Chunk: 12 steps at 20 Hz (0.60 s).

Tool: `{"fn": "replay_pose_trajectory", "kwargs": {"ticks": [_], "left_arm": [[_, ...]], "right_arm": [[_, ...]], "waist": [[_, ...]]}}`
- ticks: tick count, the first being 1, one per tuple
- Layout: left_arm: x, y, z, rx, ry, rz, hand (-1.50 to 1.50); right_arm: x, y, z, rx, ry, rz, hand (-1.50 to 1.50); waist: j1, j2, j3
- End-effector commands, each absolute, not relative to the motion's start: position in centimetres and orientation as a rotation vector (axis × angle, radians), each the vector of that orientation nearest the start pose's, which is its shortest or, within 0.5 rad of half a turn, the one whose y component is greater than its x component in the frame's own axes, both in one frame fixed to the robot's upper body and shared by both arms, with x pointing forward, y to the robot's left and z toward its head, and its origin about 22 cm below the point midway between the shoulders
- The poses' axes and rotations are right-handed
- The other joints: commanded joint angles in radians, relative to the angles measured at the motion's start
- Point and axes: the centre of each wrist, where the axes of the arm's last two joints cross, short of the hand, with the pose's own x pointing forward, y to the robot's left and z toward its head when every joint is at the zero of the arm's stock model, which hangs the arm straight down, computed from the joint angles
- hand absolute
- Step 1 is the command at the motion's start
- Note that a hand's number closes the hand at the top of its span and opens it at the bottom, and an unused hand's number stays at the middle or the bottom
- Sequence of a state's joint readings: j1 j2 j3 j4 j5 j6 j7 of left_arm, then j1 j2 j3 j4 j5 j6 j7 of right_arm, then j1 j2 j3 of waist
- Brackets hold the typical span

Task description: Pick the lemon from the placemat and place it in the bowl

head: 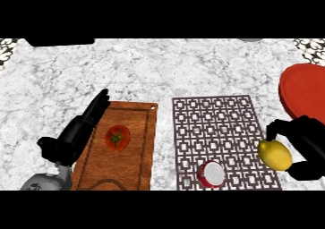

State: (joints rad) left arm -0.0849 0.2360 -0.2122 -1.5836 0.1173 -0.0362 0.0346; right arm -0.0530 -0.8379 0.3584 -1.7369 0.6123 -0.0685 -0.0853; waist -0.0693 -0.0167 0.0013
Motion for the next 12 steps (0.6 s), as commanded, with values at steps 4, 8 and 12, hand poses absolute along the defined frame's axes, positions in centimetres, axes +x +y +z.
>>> {"fn": "replay_pose_trajectory", "kwargs": {"ticks": [4,8,12], "left_arm": [[26.4,22.2,2.5,-0.116,-1.582,-0.319,0.0],[26.0,20.7,3.1,-0.138,-1.588,-0.361,0.0],[25.9,21.6,2.7,-0.172,-1.593,-0.376,0.0]], "right_arm": [[22.1,-35.7,14.2,-0.714,-1.847,1.044,1.5],[21.0,-39.8,16.1,-0.71,-1.828,0.932,1.5],[21.2,-45.1,16.1,-0.858,-1.738,0.935,1.5]], "waist": [[0.002,0.01,0.0],[0.038,0.012,-0.001],[0.061,0.016,-0.001]]}}
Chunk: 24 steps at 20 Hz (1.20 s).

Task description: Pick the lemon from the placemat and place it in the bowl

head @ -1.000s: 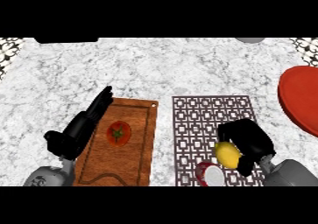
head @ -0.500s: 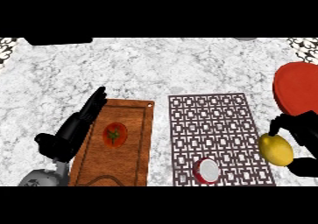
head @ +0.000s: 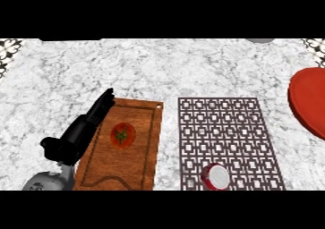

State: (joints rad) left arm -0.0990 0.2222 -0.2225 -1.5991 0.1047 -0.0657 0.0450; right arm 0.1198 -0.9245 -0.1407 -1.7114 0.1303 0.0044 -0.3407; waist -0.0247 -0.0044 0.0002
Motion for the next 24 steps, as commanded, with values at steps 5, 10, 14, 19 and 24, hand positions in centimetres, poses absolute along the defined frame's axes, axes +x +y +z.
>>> {"fn": "replay_pose_trajectory", "kwargs": {"ticks": [5,10,14,19,24], "left_arm": [[26.7,19.7,3.1,-0.173,-1.603,-0.362,0.0],[27.7,19.8,3.5,-0.173,-1.606,-0.406,0.0],[27.1,16.8,3.7,-0.202,-1.614,-0.396,0.0],[27.1,18.2,3.9,-0.204,-1.599,-0.408,0.0],[26.4,20.6,3.4,-0.21,-1.595,-0.402,0.0]], "right_arm": [[24.8,-46.1,13.8,-1.037,-1.741,0.903,1.5],[28.3,-47.3,12.0,-1.135,-1.748,0.885,1.5],[28.9,-49.2,11.3,-1.068,-1.506,1.048,1.5],[29.2,-51.2,11.2,-0.79,-1.332,0.988,-1.5],[31.3,-51.3,10.7,-0.671,-1.519,0.985,-1.5]], "waist": [[0.038,0.008,0.001],[0.043,0.011,0.001],[0.063,0.018,0.001],[0.067,0.017,0.002],[0.063,0.015,0.002]]}}
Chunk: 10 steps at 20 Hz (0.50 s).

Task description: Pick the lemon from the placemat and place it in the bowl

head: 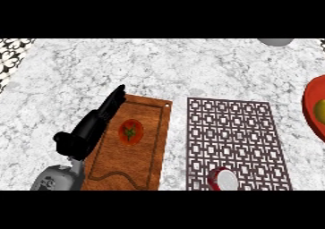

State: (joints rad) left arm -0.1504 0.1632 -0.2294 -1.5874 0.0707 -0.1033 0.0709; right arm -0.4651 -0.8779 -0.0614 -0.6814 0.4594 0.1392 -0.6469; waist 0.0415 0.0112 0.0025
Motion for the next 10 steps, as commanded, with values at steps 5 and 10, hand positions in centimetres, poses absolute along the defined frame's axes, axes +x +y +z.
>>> {"fn": "replay_pose_trajectory", "kwargs": {"ticks": [5,10], "left_arm": [[26.1,18.3,3.8,-0.207,-1.603,-0.408,0.0],[27.5,19.6,4.3,-0.181,-1.616,-0.414,0.0]], "right_arm": [[33.1,-51.1,11.7,-0.699,-1.619,0.817,-1.5],[31.6,-53.5,12.2,-0.68,-1.704,0.473,-1.5]], "waist": [[-0.009,-0.002,0.0],[-0.01,0.005,0.002]]}}
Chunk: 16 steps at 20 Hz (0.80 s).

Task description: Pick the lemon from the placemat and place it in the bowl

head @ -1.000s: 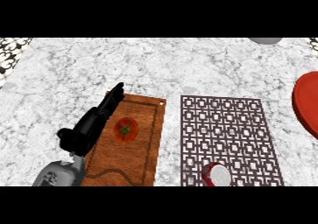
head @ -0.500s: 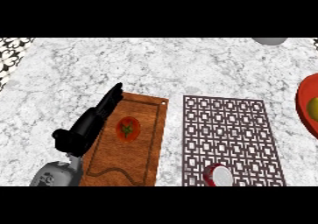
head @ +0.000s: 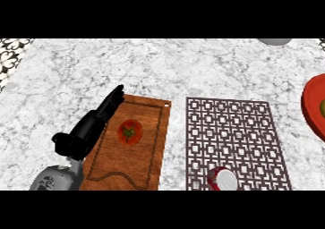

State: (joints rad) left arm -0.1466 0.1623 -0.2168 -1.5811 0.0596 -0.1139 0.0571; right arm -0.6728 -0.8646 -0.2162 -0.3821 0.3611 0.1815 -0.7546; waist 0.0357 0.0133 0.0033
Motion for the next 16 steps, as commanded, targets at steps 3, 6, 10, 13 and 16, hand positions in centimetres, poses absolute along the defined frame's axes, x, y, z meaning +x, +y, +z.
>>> {"fn": "replay_pose_trajectory", "kwargs": {"ticks": [3,6,10,13,16], "left_arm": [[26.3,19.5,3.6,-0.195,-1.602,-0.41,0.0],[26.7,20.1,3.7,-0.183,-1.61,-0.397,0.0],[26.7,19.4,3.8,-0.196,-1.624,-0.416,0.0],[26.7,19.5,3.4,-0.208,-1.609,-0.397,0.0],[27.5,19.6,3.9,-0.202,-1.615,-0.402,0.0]], "right_arm": [[30.9,-54.8,13.1,-0.658,-1.639,0.371,-1.5],[27.0,-58.3,14.4,-0.641,-1.639,0.311,-1.5],[24.8,-59.9,15.2,-0.652,-1.663,0.164,-1.5],[22.3,-61.4,15.1,-0.662,-1.657,0.155,-1.5],[21.7,-61.7,15.3,-0.65,-1.66,0.115,-1.5]], "waist": [[0.005,0.001,0.001],[0.003,0.007,0.003],[0.007,0.011,0.006],[-0.002,0.015,0.009],[-0.002,0.021,0.011]]}}
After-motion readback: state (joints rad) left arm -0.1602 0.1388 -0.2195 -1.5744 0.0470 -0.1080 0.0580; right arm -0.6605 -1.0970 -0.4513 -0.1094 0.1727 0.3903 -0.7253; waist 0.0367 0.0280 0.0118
